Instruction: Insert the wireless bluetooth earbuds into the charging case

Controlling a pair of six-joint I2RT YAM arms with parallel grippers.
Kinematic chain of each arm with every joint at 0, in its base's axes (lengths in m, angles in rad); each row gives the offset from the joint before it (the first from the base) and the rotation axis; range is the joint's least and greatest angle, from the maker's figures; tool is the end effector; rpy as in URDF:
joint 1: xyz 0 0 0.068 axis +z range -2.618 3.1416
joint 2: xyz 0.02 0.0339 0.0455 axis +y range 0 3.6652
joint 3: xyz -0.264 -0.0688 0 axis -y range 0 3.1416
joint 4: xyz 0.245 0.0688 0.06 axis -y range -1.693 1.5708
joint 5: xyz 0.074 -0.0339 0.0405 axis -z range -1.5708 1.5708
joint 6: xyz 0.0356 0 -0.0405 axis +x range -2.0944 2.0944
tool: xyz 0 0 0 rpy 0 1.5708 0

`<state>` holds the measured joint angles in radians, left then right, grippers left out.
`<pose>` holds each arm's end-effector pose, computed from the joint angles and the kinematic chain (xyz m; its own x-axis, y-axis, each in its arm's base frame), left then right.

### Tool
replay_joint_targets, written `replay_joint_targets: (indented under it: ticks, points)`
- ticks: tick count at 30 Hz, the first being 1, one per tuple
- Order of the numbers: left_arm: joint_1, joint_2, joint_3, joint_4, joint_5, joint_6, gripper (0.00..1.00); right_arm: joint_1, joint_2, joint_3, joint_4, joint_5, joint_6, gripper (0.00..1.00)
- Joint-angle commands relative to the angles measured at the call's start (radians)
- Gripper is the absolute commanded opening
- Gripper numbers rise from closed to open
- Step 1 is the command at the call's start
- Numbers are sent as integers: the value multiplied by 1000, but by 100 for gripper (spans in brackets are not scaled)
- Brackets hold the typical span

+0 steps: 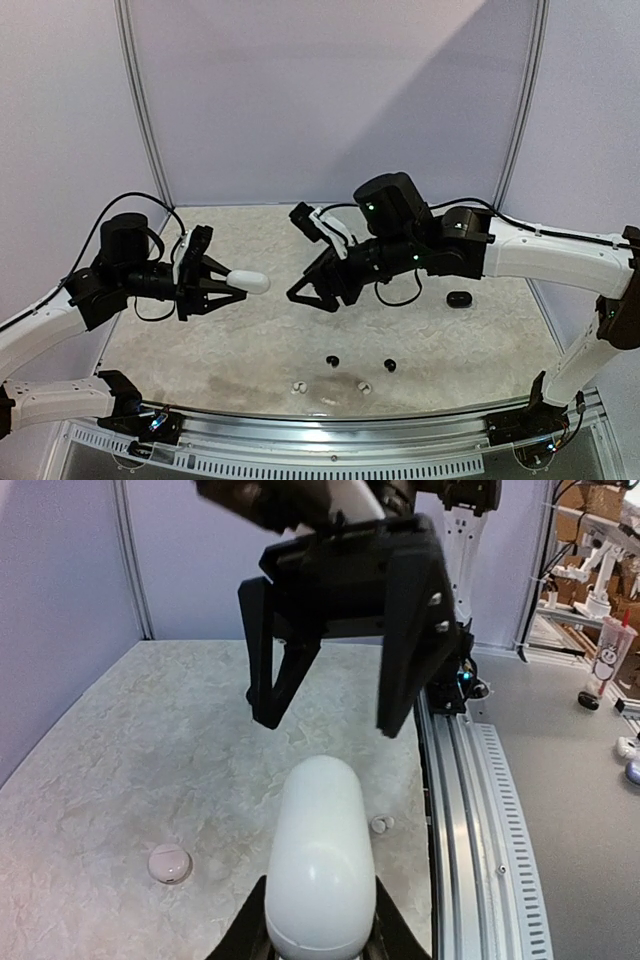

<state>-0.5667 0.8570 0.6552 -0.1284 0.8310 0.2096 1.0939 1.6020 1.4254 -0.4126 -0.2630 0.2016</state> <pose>0.1478 -0.1252 0.2910 -0.0696 0.2106 -0.9751 0.9875 0.1532 -0.0374 0.1616 0.3330 0.3332 -0.4416 -0.4334 -0.7856 -0.8866 0.3450 0.3080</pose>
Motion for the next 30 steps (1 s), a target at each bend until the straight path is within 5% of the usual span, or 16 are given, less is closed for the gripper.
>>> replay_joint_targets:
  ticks: [1, 7, 15, 23, 30]
  points:
    - [-2, -7, -12, 11, 66, 10, 0, 26, 32, 59, 199, -77, -137, 69]
    - [-7, -9, -12, 11, 68, 22, 0, 32, 136, 165, 155, -116, -181, 65]
    - [-9, -17, -17, 13, 66, 21, 0, 36, 202, 228, 121, -186, -191, 41]
    - [-9, -18, -17, 10, 57, 21, 0, 38, 218, 227, 83, -229, -189, 35]
    - [-9, -13, -16, 12, 56, 25, 0, 39, 219, 236, 51, -192, -222, 14]
